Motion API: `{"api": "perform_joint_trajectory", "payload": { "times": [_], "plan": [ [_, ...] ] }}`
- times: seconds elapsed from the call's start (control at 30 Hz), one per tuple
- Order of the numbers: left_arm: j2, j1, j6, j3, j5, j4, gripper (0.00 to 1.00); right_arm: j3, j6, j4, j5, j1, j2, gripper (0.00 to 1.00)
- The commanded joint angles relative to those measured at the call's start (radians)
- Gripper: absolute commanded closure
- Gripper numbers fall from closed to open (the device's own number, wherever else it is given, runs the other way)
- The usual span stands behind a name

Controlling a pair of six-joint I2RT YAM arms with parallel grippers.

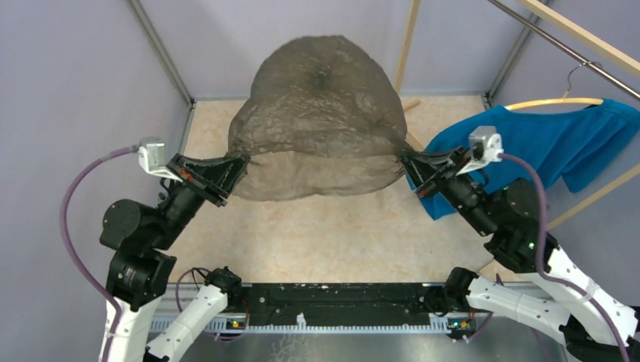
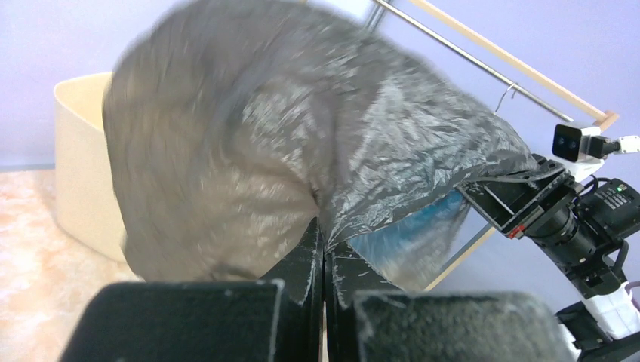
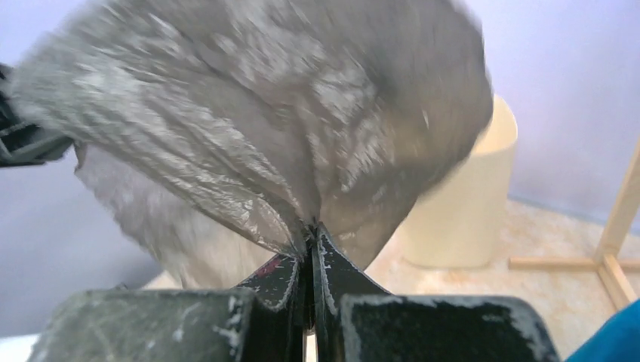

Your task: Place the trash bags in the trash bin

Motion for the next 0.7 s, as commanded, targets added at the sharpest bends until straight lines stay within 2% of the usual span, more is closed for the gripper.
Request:
{"api": "perform_joint_trajectory", "payload": {
  "times": [0.0,0.1,0.27,0.33,0.53,0.67],
  "plan": [
    [-0.011,0.0,0.037,-0.125,0.011,-0.064,1.0,-0.114,0.004,-0.067,0.044,0.001,0.022,1.0],
    [-0.037,0.0,0.072,-0.155,-0.048,-0.14,1.0,-0.193,0.041,-0.08,0.049,0.001,0.002,1.0],
    [-0.013,0.0,0.131,-0.129,-0.293,-0.312,1.0,-0.24,0.041,-0.108,0.097,0.001,0.006,1.0],
    [0.014,-0.001,0.127,-0.125,-0.339,-0.364,1.0,-0.255,0.035,-0.114,0.102,0.001,0.025,1.0],
    [0.037,0.0,0.132,-0.148,-0.338,-0.432,1.0,-0.359,0.079,-0.123,0.087,0.001,0.088,1.0],
    [0.038,0.0,0.191,-0.078,-0.313,-0.497,1.0,-0.367,0.12,-0.206,0.099,0.001,0.061,1.0]
  ]
}}
